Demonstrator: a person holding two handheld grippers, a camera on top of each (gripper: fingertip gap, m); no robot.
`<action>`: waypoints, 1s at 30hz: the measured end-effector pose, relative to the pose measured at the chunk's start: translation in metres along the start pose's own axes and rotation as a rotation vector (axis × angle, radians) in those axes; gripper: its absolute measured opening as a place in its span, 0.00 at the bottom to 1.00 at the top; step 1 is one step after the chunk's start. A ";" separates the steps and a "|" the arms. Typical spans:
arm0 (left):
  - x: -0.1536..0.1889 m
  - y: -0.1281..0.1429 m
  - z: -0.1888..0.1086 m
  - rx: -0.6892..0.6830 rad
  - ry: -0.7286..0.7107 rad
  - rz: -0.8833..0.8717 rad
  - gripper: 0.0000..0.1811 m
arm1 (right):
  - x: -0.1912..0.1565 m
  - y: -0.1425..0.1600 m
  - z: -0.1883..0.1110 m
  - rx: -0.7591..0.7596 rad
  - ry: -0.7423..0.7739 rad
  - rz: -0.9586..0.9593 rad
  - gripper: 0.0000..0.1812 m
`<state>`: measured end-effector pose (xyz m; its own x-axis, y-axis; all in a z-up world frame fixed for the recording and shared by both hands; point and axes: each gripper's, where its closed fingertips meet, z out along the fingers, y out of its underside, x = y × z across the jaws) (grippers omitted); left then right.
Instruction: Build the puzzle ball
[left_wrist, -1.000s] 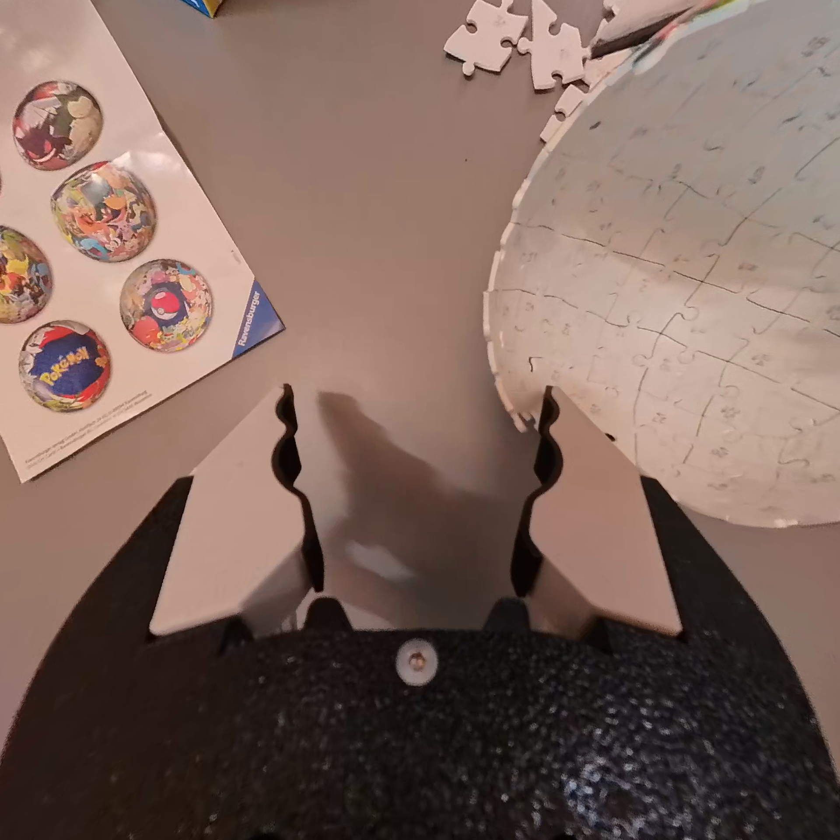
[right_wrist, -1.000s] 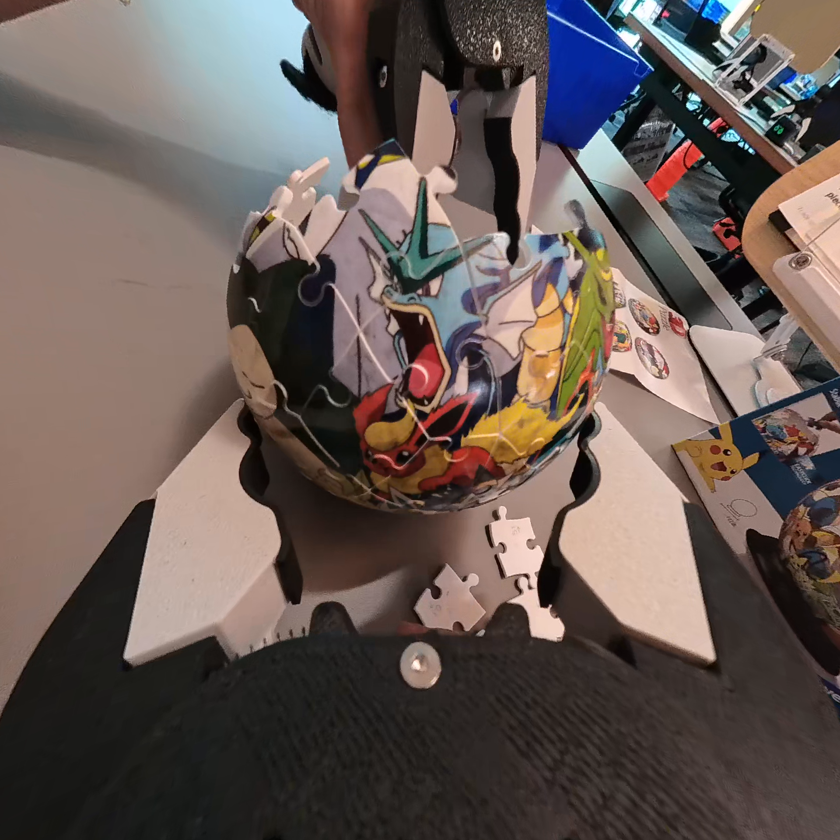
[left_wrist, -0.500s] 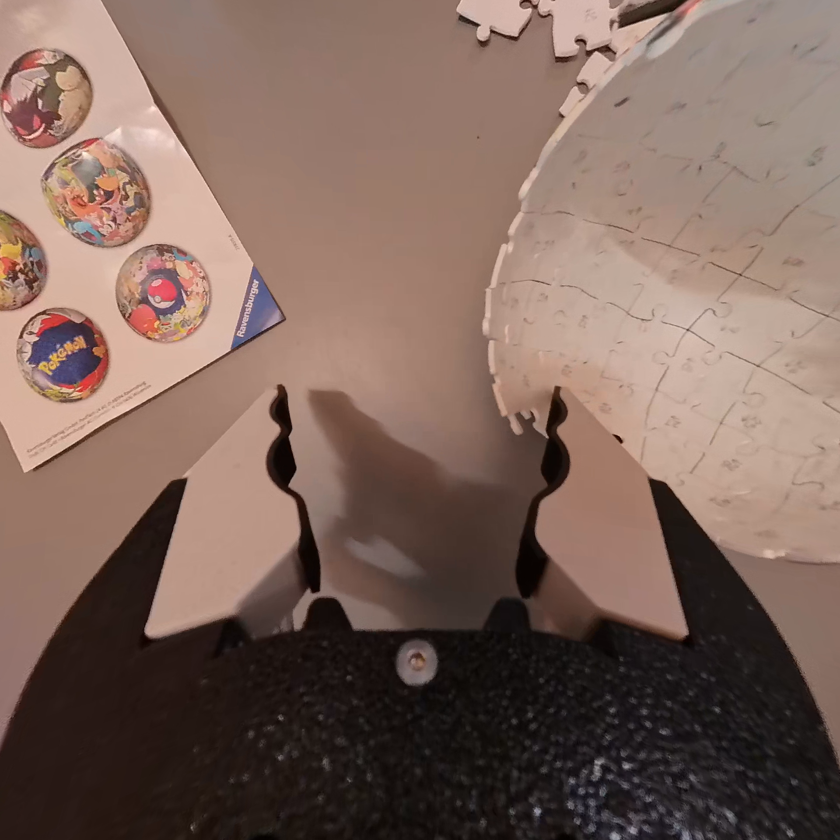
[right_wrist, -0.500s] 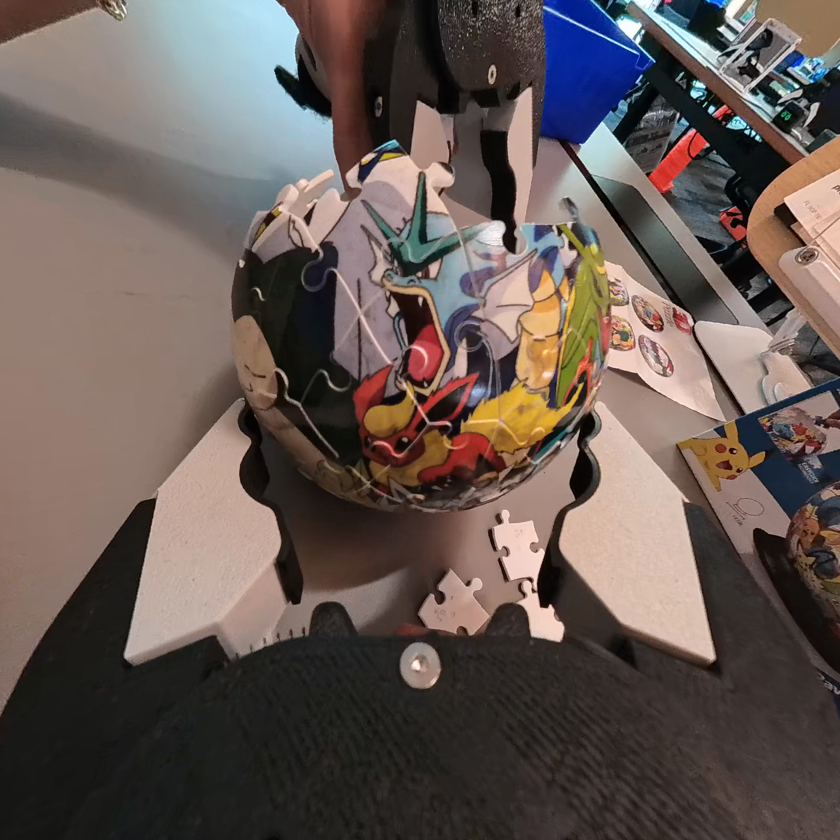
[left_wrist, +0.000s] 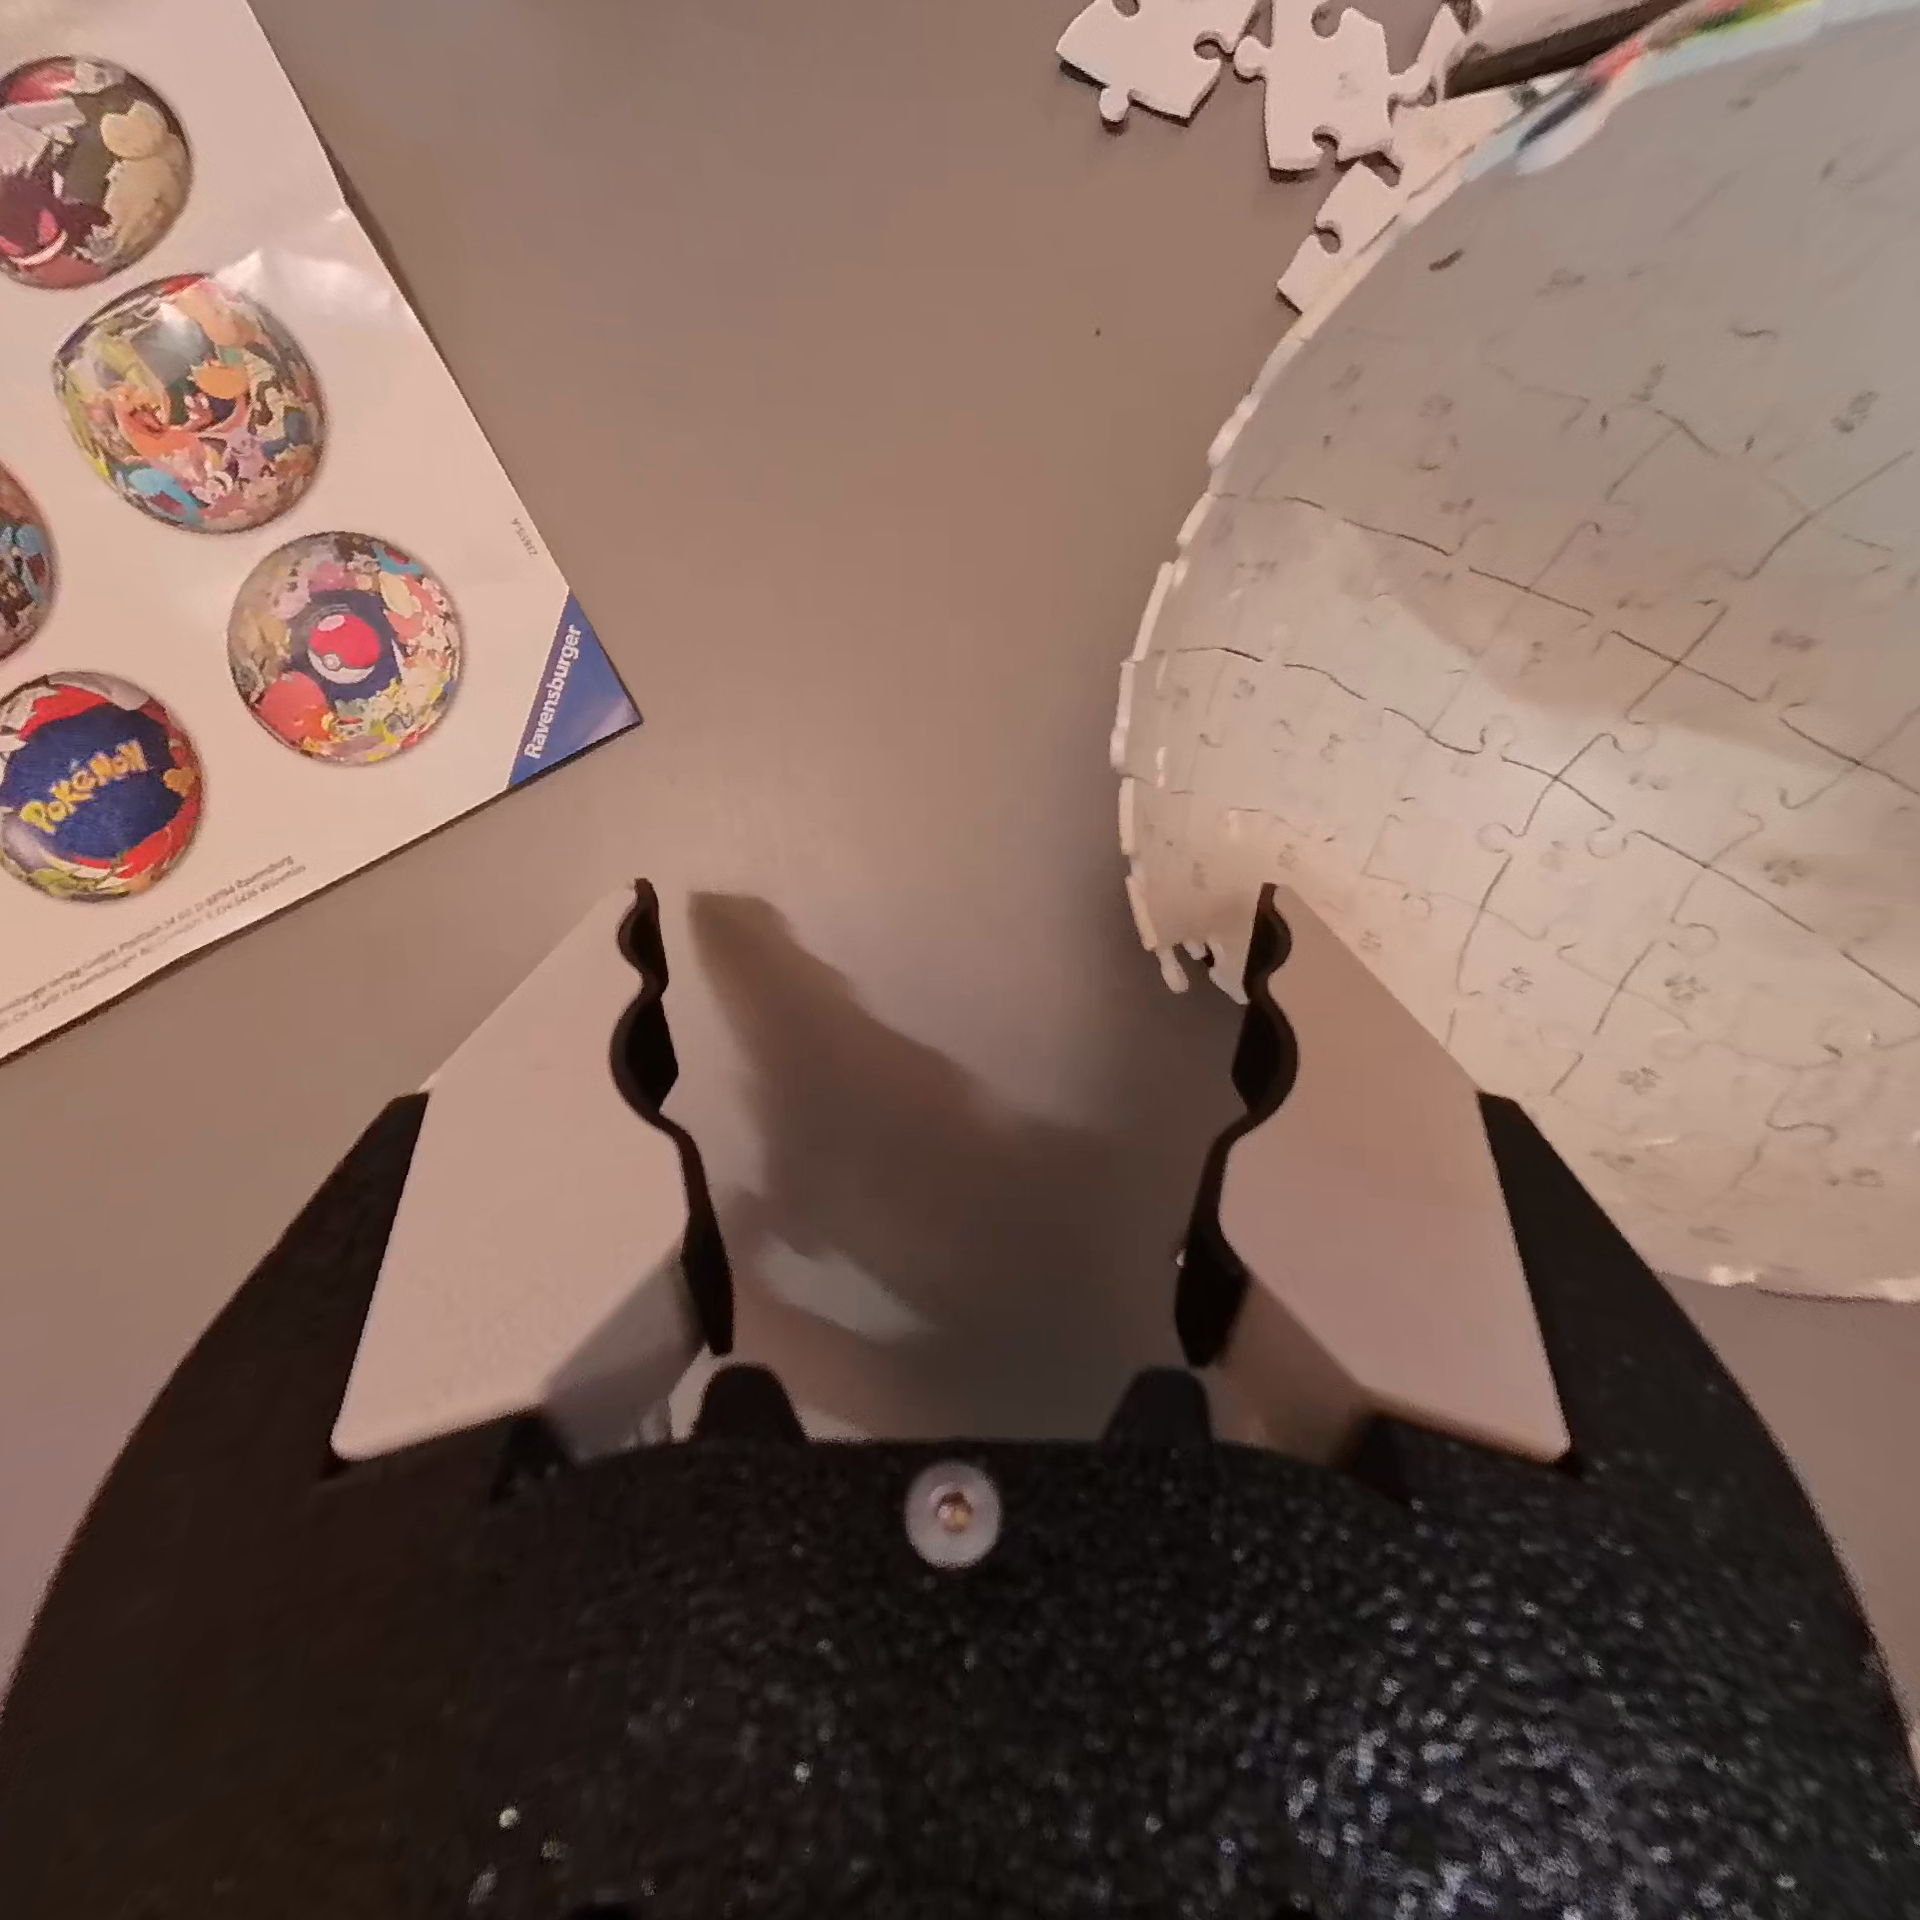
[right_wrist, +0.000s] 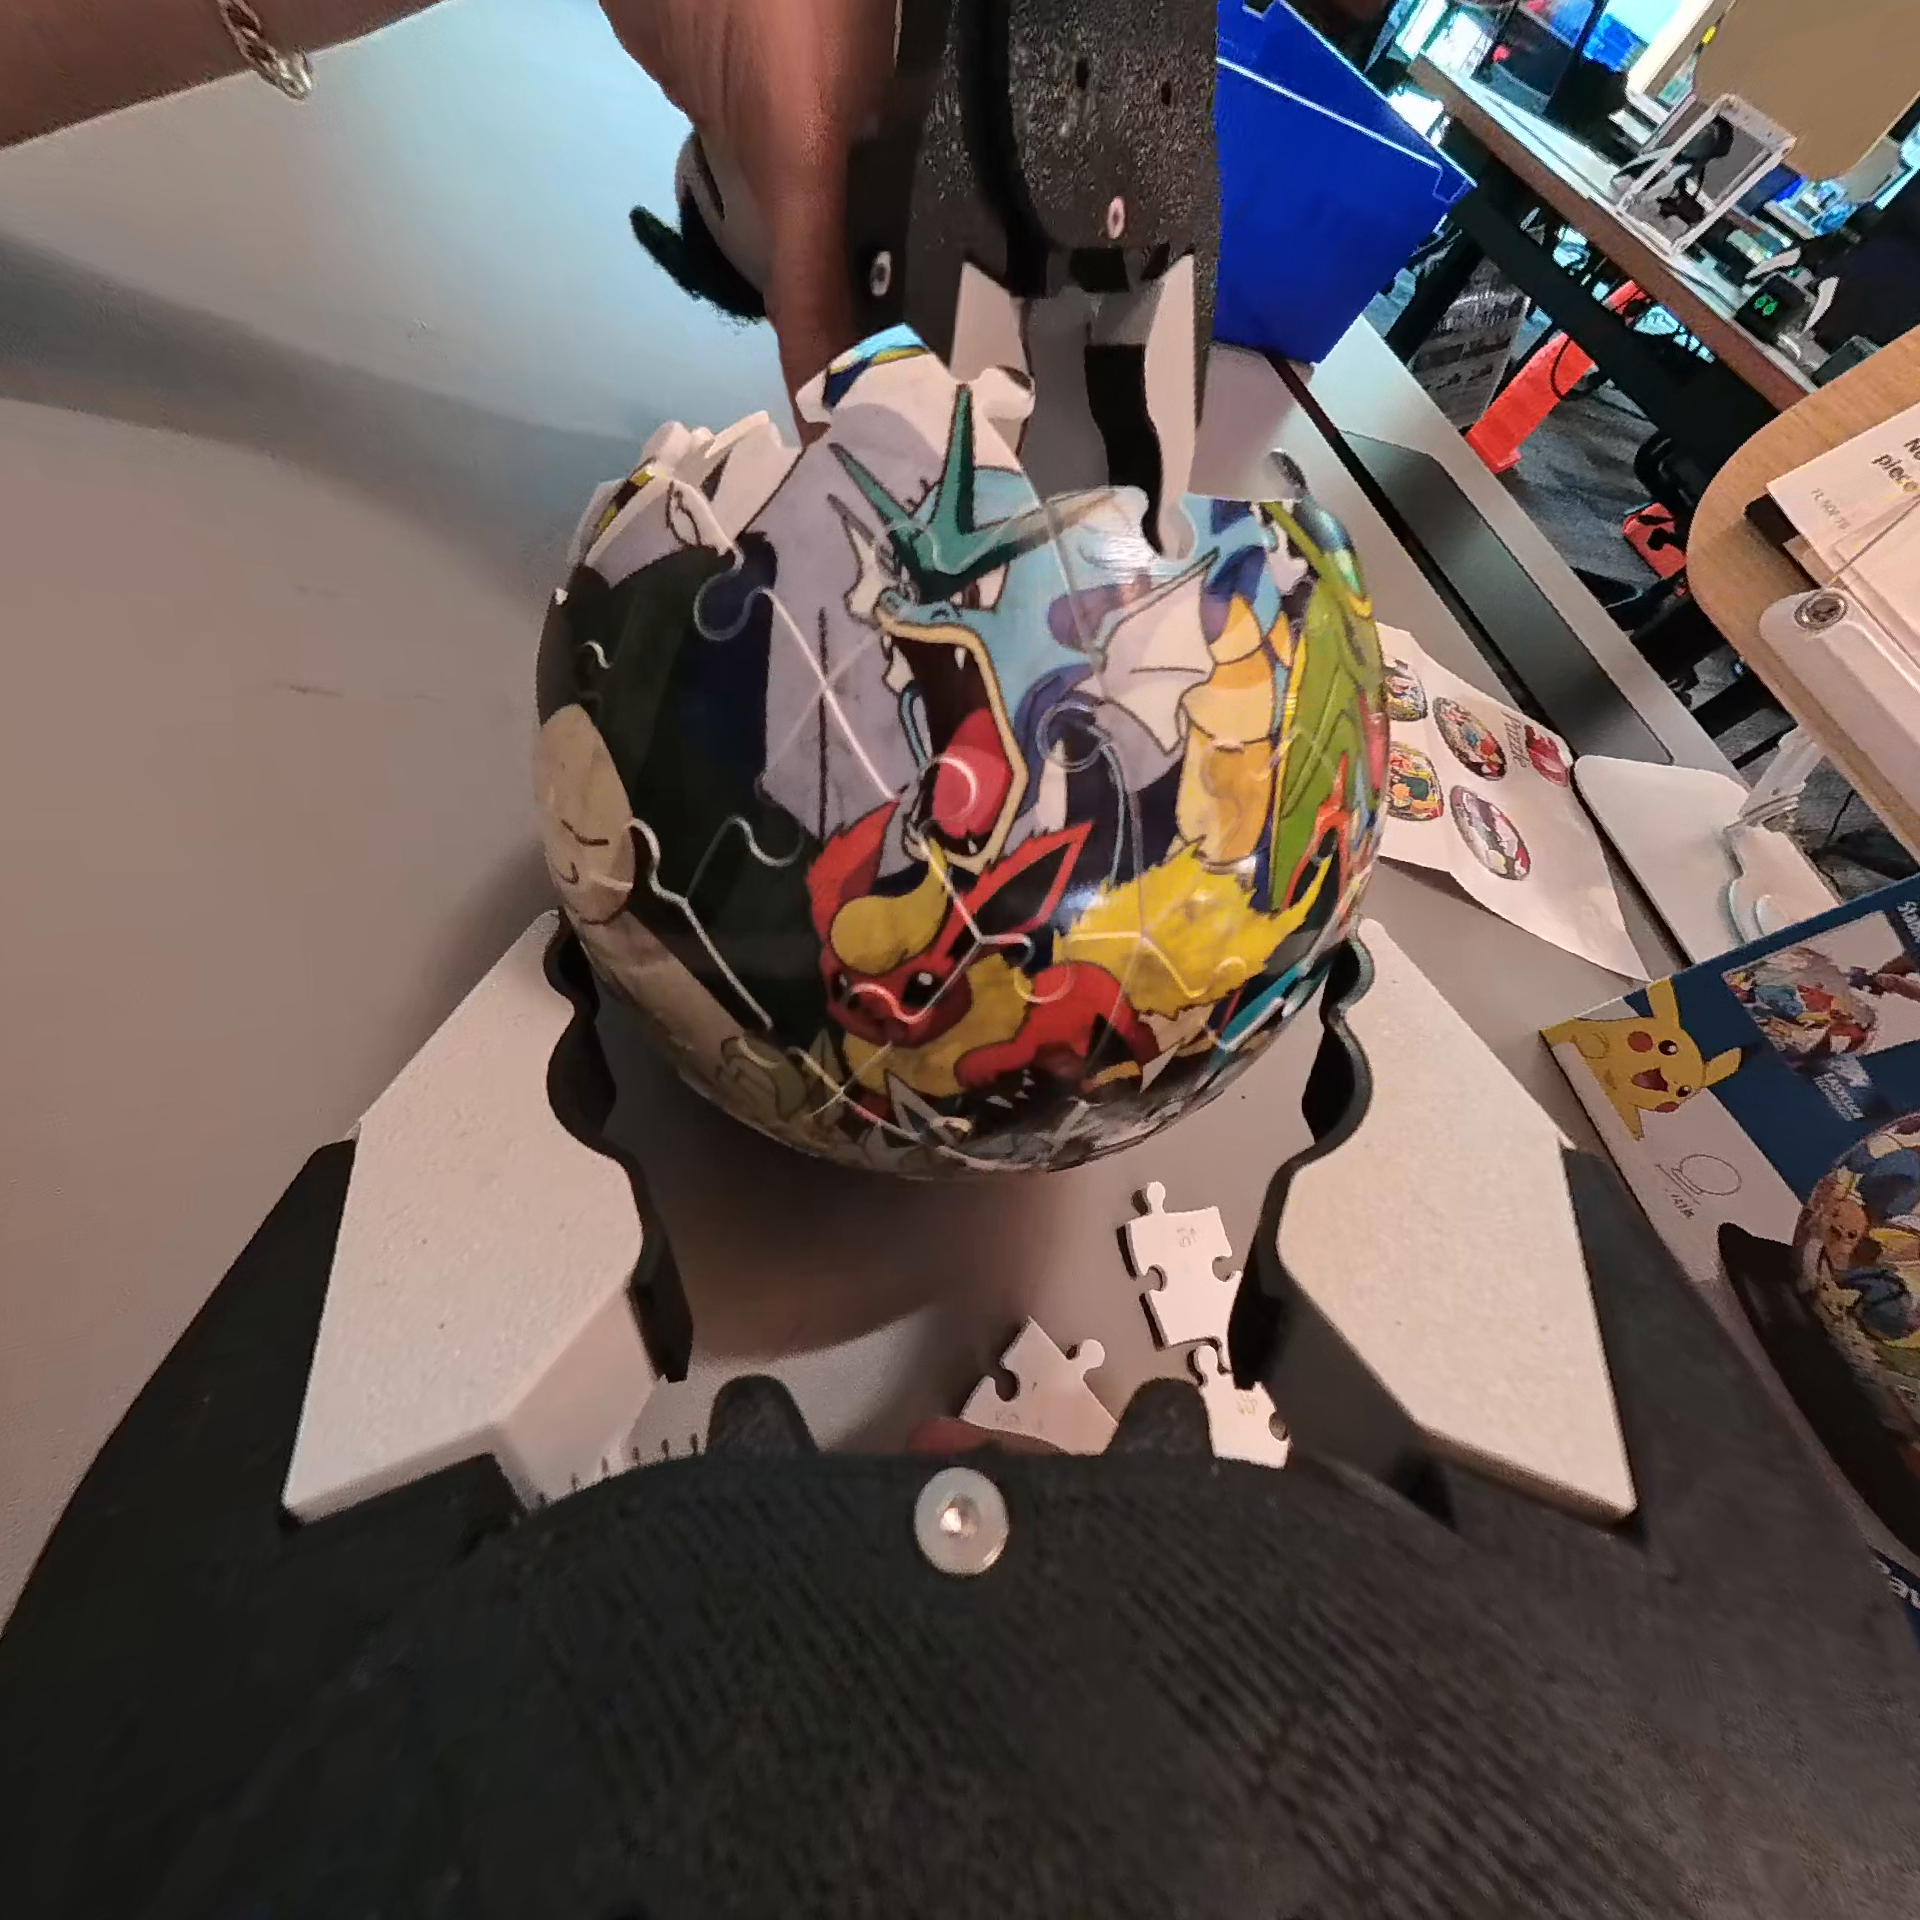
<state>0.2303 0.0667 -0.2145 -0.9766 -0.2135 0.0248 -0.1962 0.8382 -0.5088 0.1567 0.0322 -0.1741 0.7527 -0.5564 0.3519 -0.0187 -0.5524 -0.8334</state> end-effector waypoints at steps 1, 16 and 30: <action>0.000 -0.001 -0.001 0.007 0.000 -0.007 0.60 | 0.000 0.000 0.000 0.000 0.001 -0.002 0.75; -0.013 -0.005 0.003 -0.024 -0.119 -0.008 0.68 | -0.001 -0.002 0.001 0.011 0.011 -0.002 0.75; -0.009 -0.016 -0.041 0.261 -0.014 -0.140 0.62 | 0.000 -0.006 -0.002 0.049 0.064 -0.050 0.74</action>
<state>0.2381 0.0759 -0.1717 -0.9401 -0.3260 0.0991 -0.2974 0.6431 -0.7057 0.1556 0.0349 -0.1681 0.7084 -0.5683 0.4185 0.0514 -0.5499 -0.8336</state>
